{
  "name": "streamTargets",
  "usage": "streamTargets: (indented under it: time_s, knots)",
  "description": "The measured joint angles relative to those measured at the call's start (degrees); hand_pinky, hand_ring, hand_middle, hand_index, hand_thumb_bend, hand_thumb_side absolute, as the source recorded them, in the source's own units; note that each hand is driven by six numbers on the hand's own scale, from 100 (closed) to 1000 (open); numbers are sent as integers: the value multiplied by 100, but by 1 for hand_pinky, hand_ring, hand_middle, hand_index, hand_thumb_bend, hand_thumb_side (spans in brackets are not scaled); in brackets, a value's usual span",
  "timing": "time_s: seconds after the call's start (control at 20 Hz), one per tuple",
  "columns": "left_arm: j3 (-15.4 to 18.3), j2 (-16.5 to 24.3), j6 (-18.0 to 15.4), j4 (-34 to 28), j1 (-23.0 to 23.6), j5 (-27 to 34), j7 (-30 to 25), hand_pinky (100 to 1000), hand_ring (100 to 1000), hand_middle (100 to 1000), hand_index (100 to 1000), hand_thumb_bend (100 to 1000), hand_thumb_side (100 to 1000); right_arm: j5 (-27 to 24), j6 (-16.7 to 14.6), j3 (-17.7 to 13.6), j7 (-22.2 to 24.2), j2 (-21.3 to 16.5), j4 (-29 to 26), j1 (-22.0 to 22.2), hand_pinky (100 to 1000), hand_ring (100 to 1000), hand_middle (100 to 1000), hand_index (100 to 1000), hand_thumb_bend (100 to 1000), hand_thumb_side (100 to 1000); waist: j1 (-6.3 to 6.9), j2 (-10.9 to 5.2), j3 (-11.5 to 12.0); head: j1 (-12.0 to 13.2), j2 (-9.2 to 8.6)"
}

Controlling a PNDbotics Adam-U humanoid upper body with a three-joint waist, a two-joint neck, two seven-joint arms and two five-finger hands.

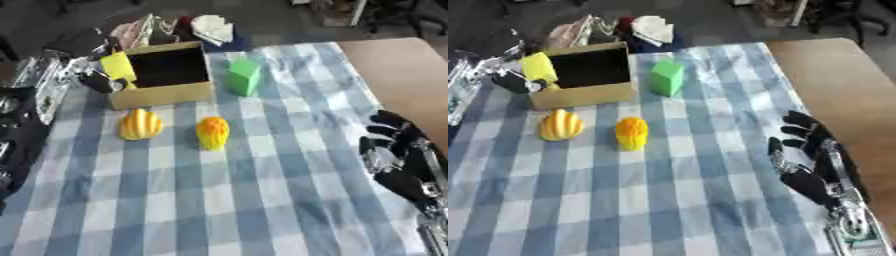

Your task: Pick up objects on the table and place them in the box.

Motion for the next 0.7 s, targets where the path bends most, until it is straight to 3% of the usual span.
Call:
streamTargets:
  time_s: [0.25,0.55,0.6,0.65,0.7]
  knots:
    - [-1,4,64,12,1,-55,0,805,813,843,901,683,466,-2,-8,1,9,0,0,0,735,807,804,874,192,223,0,0,-16,2,-1]
    - [15,140,193,-395,18,74,222,777,761,787,860,701,487,-3,-18,-3,18,0,0,-1,735,807,804,874,206,221,0,0,0,-3,-3]
    - [14,204,180,-528,50,206,237,767,740,768,853,682,549,-3,-18,-4,18,0,0,-2,735,808,804,874,208,221,0,0,11,-9,-4]
    - [9,280,163,-704,99,377,242,763,733,762,850,696,490,-3,-18,-5,16,0,0,-2,735,808,804,874,208,221,0,0,23,-15,-5]
    - [-12,377,139,-909,160,569,221,753,711,743,841,693,489,-3,-19,-7,15,0,0,-2,735,808,804,874,207,222,0,0,39,-31,-6]
